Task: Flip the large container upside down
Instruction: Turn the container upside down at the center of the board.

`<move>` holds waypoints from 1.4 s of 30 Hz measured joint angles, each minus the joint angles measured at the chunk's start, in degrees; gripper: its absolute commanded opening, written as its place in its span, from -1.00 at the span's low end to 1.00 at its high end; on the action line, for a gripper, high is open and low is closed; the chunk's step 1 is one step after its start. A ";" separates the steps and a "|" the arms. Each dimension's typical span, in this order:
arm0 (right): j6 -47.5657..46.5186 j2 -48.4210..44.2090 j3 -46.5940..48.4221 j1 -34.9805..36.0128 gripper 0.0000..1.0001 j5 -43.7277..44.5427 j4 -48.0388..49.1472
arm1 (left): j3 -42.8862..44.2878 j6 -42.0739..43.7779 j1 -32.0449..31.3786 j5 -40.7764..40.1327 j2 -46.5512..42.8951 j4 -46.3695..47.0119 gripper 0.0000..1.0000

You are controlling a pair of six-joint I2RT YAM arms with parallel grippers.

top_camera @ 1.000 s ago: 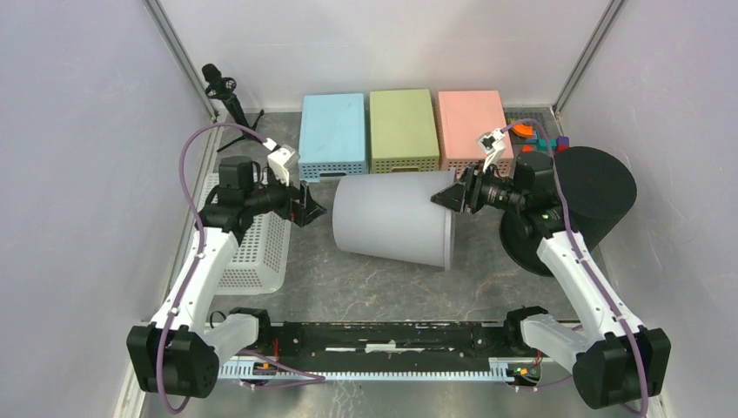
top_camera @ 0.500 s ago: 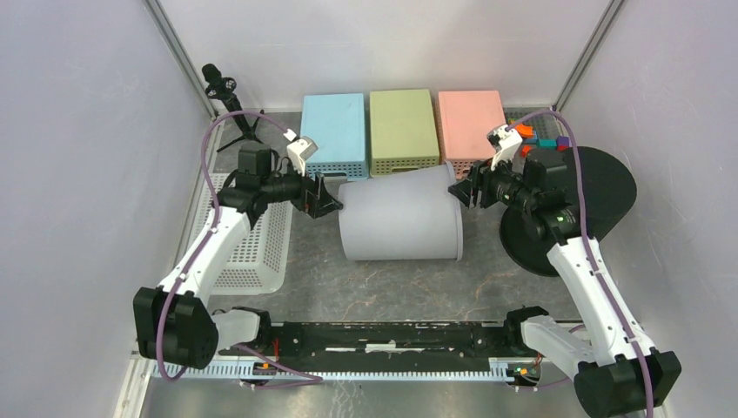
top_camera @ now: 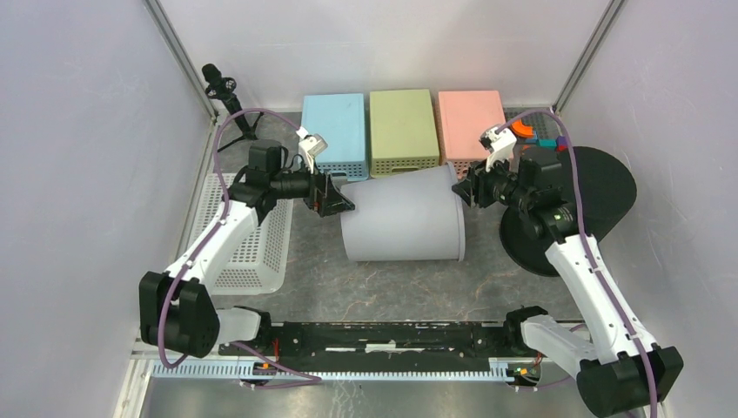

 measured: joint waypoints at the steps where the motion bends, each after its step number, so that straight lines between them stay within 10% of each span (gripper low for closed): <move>1: -0.46 0.11 0.28 0.37 -0.05 0.33 -0.26 | 0.00 -0.09 -0.15 0.02 0.15 0.11 0.99; 9: -3.37 0.46 1.22 3.26 -0.08 2.64 -3.28 | 0.00 -0.39 -1.38 0.04 1.42 0.59 0.99; 20: -4.87 1.55 2.34 3.74 -0.72 8.26 -3.96 | 0.00 -0.83 -2.19 0.83 1.84 0.46 0.99; 42: -0.39 8.02 13.57 -5.20 -0.90 -2.86 -8.50 | 6.56 -12.81 -4.92 -0.11 -7.78 -1.27 0.99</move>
